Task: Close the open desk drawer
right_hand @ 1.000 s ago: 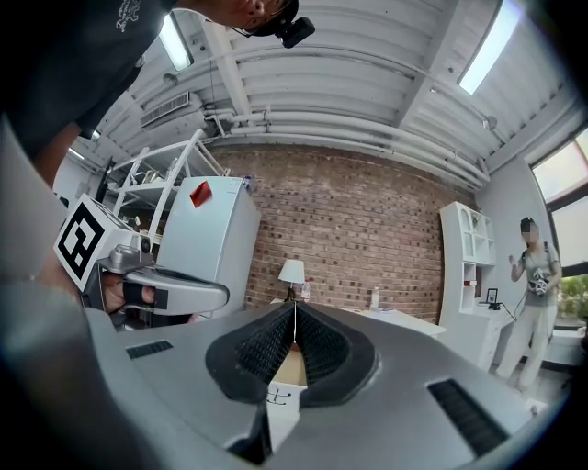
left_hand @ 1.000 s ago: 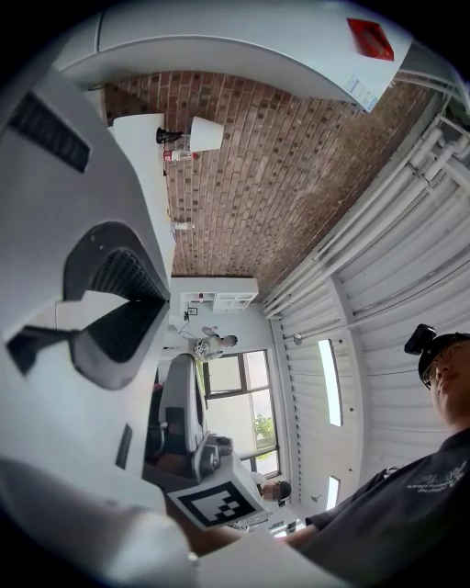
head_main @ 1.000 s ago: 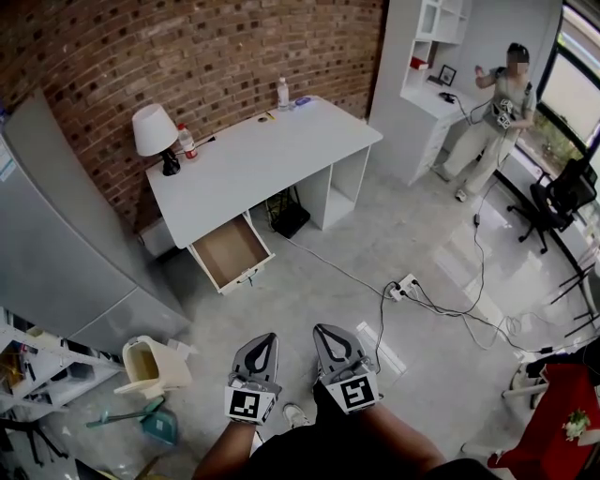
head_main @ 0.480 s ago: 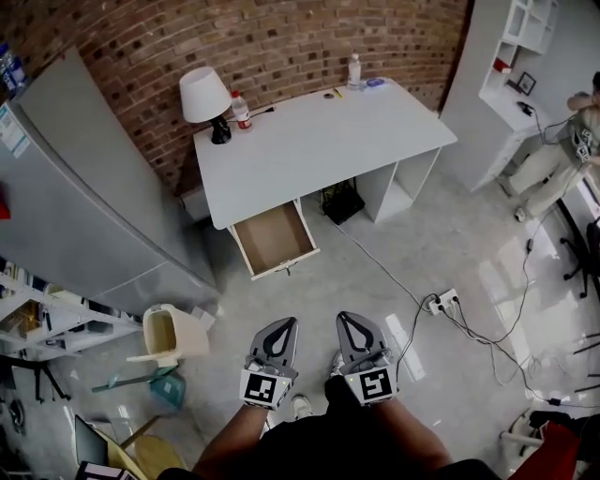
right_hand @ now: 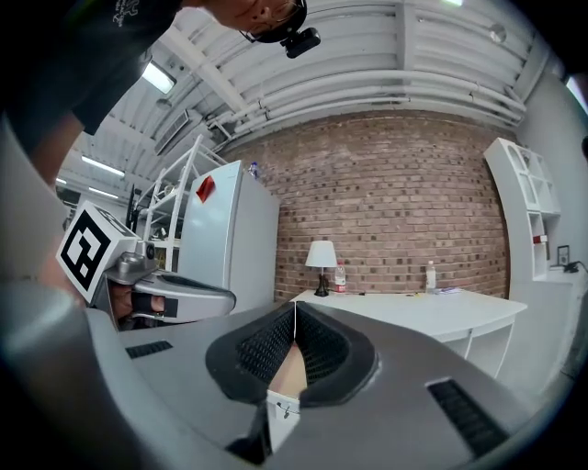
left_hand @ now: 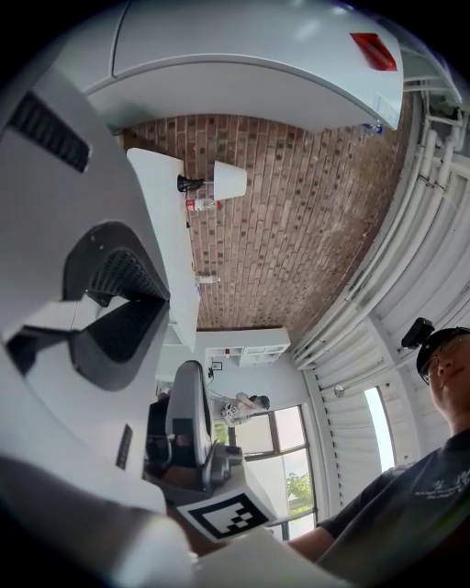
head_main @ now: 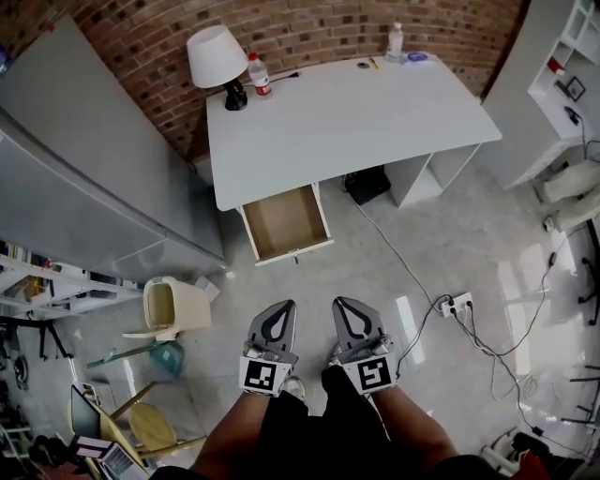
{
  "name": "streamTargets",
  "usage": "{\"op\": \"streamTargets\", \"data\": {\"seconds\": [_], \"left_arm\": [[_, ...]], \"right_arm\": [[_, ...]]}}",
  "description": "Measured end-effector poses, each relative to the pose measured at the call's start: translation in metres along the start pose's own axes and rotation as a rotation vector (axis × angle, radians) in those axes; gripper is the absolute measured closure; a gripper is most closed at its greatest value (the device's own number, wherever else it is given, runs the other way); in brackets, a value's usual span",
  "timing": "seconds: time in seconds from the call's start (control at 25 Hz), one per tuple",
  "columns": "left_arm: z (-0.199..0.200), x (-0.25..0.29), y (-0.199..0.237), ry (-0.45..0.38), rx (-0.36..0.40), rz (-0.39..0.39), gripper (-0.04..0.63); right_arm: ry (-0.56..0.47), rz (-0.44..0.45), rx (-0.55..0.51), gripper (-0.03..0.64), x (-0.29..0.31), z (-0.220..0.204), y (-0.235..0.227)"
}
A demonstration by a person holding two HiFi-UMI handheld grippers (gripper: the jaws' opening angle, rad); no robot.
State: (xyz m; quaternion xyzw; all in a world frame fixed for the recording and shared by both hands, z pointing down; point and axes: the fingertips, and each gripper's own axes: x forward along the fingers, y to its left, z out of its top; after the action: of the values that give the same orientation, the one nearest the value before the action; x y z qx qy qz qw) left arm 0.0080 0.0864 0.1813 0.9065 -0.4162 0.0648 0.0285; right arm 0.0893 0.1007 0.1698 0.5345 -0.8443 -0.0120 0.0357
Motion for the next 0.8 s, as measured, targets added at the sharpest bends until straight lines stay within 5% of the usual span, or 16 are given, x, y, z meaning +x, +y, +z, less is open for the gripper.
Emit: {"op": "streamTargets", "data": {"seconds": [0.32,0.8], "left_arm": [[-0.031,0.034,0.030,0.005,-0.040,0.048,0.591],[-0.109,0.065,0.075,0.024,-0.081,0.087,0.592]], "right_arm": [[0.061,0.041,-0.007,0.589,0.042,-0.042,-0.009],[0.022,0.018,0.064,0.589,0.107,-0.109,-0.018]]}}
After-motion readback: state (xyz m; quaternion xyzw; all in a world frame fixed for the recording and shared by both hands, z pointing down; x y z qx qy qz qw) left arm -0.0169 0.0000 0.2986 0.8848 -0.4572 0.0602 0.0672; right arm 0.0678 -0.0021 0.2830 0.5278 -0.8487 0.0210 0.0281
